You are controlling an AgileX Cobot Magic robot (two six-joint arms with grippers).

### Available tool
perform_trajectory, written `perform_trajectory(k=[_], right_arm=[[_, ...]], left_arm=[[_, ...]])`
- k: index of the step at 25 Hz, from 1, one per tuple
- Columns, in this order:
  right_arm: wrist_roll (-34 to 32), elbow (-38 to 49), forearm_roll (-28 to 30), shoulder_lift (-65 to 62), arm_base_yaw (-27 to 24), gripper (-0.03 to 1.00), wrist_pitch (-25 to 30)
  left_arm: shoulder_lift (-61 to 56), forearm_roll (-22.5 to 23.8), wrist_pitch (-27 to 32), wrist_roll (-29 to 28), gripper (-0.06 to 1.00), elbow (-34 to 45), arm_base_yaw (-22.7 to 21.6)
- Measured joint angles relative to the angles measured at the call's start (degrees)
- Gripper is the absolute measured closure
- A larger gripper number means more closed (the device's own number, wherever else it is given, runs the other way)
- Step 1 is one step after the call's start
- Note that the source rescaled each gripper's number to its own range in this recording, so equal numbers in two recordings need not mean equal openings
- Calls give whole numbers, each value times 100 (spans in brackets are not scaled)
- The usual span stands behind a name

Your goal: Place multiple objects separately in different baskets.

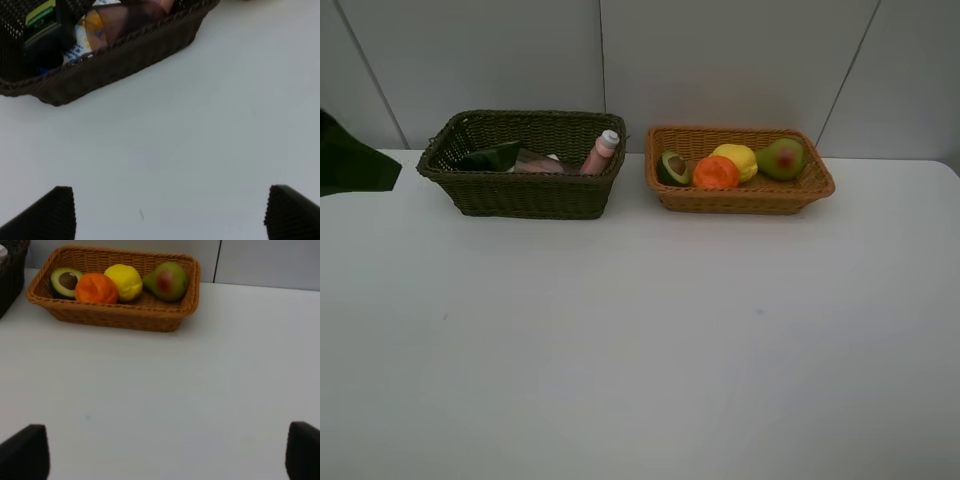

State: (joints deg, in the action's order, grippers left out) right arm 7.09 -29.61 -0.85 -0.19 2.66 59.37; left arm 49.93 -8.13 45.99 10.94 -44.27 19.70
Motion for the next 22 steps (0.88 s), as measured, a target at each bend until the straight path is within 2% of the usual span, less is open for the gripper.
perform_trajectory(k=[10,18,22], right_arm=[[0,0,0,0,0,-3,0],[0,0,0,0,0,-3,0],[0,0,0,0,0,-3,0]], left_arm=[[-1246,5,1224,-121,-5,364,0],[-2356,5,985,-285,-5,1542,0],[-2728,5,1009,-305,-5,1879,0]])
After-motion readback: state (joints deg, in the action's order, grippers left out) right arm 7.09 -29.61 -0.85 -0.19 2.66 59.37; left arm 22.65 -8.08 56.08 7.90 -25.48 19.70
